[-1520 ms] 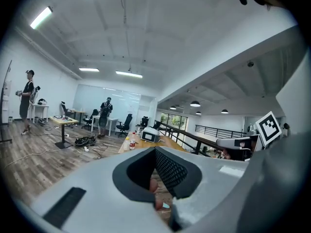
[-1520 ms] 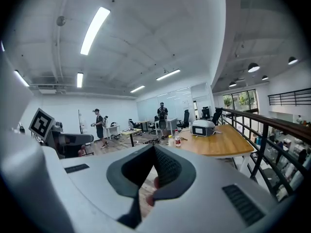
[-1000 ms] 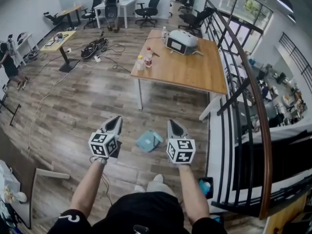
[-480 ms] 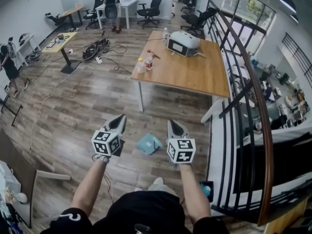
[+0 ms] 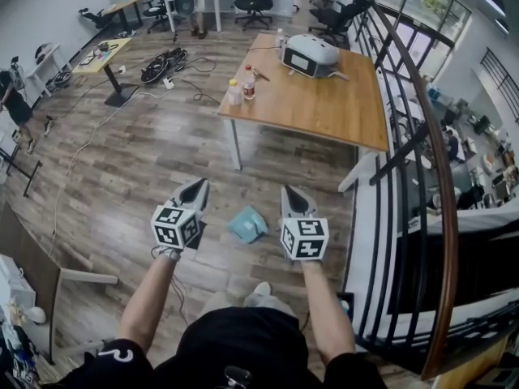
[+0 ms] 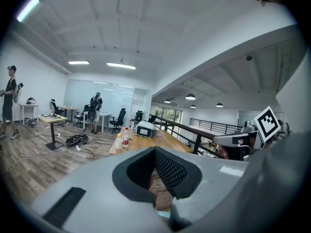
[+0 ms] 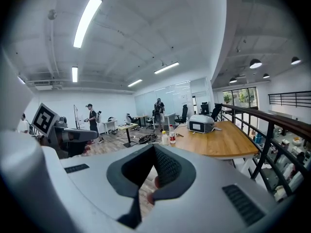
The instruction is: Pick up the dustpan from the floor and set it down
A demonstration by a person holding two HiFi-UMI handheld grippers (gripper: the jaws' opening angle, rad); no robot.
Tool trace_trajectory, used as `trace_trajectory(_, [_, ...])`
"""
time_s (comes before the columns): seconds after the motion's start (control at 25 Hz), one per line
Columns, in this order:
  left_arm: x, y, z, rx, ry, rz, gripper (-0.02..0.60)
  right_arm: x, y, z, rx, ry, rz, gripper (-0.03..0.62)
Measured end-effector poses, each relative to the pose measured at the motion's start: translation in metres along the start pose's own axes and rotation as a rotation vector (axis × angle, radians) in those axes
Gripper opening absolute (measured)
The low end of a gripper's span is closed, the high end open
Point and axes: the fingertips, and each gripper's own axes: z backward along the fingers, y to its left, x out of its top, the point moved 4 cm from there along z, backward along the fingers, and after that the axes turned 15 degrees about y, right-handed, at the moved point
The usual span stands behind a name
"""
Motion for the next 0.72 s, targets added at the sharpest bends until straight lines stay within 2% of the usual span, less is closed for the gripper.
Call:
trace_trajectory(0.36, [-0.023, 0.001, -0.023, 0.022, 0.037, 0.015, -0.003, -0.026, -0.014, -0.035, 0.041, 0.054, 0.012, -0.006])
trace_trajectory(0.72, [-0.061, 0.030, -0.057, -0.001, 0.051, 0.014, -0.003, -0.064, -0.003, -0.079, 0.057, 0.082, 0.042, -0.006])
